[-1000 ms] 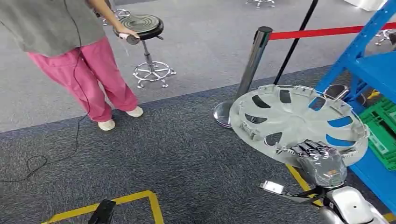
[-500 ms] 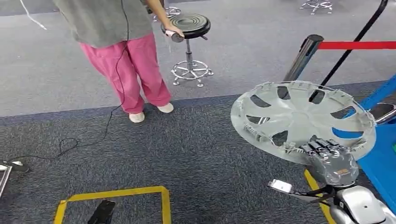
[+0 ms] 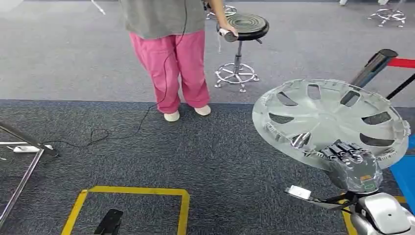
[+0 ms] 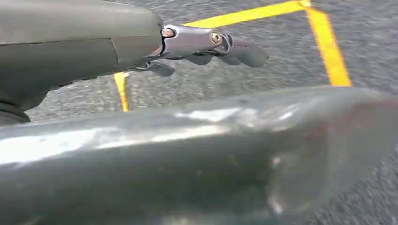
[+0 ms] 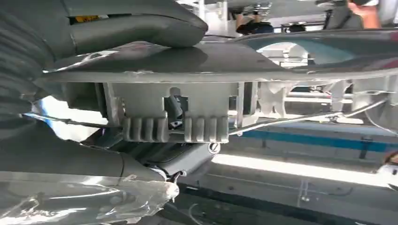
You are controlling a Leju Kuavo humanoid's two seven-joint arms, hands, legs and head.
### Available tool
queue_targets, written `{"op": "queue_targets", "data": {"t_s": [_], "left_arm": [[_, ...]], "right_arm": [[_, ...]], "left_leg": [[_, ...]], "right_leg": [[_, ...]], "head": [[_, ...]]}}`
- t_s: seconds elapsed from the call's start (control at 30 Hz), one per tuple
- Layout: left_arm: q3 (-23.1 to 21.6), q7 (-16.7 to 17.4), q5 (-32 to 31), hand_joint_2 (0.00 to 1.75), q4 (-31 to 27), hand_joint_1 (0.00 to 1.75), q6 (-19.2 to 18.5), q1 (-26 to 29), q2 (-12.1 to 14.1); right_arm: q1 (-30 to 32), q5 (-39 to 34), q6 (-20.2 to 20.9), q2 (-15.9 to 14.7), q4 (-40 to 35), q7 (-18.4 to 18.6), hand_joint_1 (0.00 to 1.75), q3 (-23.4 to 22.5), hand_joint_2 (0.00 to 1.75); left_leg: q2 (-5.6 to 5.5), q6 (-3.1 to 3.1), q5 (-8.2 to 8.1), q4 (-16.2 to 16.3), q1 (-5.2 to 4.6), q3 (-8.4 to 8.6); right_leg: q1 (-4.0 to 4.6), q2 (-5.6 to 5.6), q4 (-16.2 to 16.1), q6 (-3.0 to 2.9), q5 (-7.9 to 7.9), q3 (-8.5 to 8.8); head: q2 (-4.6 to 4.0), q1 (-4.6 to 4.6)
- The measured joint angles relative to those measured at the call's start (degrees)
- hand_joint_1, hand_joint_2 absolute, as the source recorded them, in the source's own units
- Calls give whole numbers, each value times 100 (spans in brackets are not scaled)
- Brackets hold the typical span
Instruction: Take the parts from the cabinet and place them on the table.
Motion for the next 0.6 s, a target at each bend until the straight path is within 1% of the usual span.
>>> {"op": "queue_targets", "data": {"t_s": [0.03, 0.07, 0.1, 0.13, 0.17, 0.2, 0.23, 0.27, 0.3, 0.33, 0.37, 0.4, 0.47, 0.5, 0.53, 0.57, 0.6], "left_arm": [[0, 11, 0, 0, 0, 0, 0, 8, -11], [2, 11, -4, 0, 0, 0, 0, -12, 11], [4, 11, -7, 0, 0, 0, 0, -34, 18], [4, 11, -9, 0, 2, 0, -2, -38, 15], [4, 11, -13, 0, 2, 0, -15, -31, 9], [4, 11, -15, 0, 2, 0, -20, -18, 9], [4, 11, -15, 0, 2, 0, -22, -12, 9], [4, 11, -15, 0, 2, 0, -22, -11, 9], [7, 9, -13, 0, 0, 0, -22, -12, 15], [7, 7, -13, 0, 0, 0, -22, -12, 18], [13, 0, -7, 0, 0, 0, -22, -16, 33], [22, -9, 0, 0, 0, 0, -22, -19, 37], [37, -22, 2, 0, 0, 0, -20, 20, 42], [48, -24, 2, 0, 0, 0, -17, 34, 55], [59, -26, 4, 0, 0, 0, -13, 45, 81], [66, -26, 4, 0, 0, 0, -13, 36, 63], [70, -26, 4, 0, 0, 0, -13, 17, 61]], "right_arm": [[1, -2, 0, -11, -20, 0, 175, -2, 175], [5, -7, 0, -26, -33, 0, 175, -2, 175], [9, -11, 0, -44, -33, 7, 175, -11, 175], [7, -4, 0, -63, -33, 9, 175, -15, 175], [9, -2, 0, -72, -35, 7, 175, -15, 175], [11, -2, 0, -77, -35, 4, 175, -11, 175], [14, -2, 0, -83, -35, 4, 175, -2, 175], [14, -7, 0, -92, -35, 4, 175, -2, 175], [11, -13, 0, -103, -35, 7, 175, -2, 175], [1, -22, 0, -114, -35, 9, 175, -2, 175], [-25, -28, 0, -116, -35, 13, 175, 2, 175], [-48, -39, 0, -123, -39, 18, 175, 4, 175], [-66, -37, 0, -140, -37, 15, 175, 20, 175], [-71, -37, 0, -140, -37, 15, 175, 24, 175], [-87, -39, 0, -144, -37, 18, 175, 28, 175], [-86, -39, 0, -149, -39, 18, 175, 35, 175], [-82, -39, 0, -162, -42, 17, 175, 37, 175]], "left_leg": [[-75, 29, 21, -36, 43, 60], [-134, 58, 19, -38, 64, 70], [-217, 79, 25, -38, 70, 68], [-285, 94, 21, -38, 69, 66], [-373, 95, 20, -36, 67, 67], [-449, 95, 20, -36, 67, 72], [-554, 94, 20, -30, 72, 75], [-649, 88, 22, -25, 83, 82], [-739, 70, 19, -21, 95, 93], [-822, 33, 8, -4, 105, 95], [-890, -14, 7, 22, 78, 63], [-943, -40, 26, 52, 94, 26], [-1054, -102, 79, 3, 131, -11], [-1118, -127, 83, 3, 136, -24], [-986, -140, 33, 42, 131, -46], [-624, -169, -112, 231, 85, -135], [-444, -195, -299, 568, 90, -308]], "right_leg": [[-33, 245, 83, 35, -74, -24], [-39, 532, 357, 36, -231, -139], [-42, 689, 816, 48, -446, -373], [-41, 759, 1283, 62, -639, -620], [-37, 783, 1662, 74, -748, -837], [-38, 786, 1775, 80, -716, -934], [-42, 788, 1611, 84, -520, -911], [-52, 794, 1222, 83, -252, -756], [-73, 843, 719, 90, 26, -531], [-120, 1026, 214, 126, 255, -305], [-144, 1280, 45, 133, 136, -210], [-143, 1249, 7, 70, 153, -162], [-97, 1141, 29, 10, 161, -178], [-94, 1076, 16, -32, 172, -174], [-114, 992, -13, -84, 189, -155], [-105, 935, -21, -129, 187, -144], [-91, 863, -22, -160, 180, -145]], "head": [[0, 29], [0, 42], [0, 68], [0, 79], [0, 79], [0, 76], [0, 79], [0, 81], [0, 76], [0, 81], [0, 76], [0, 70], [0, 68], [0, 74], [0, 72], [0, 19], [0, 6]]}}
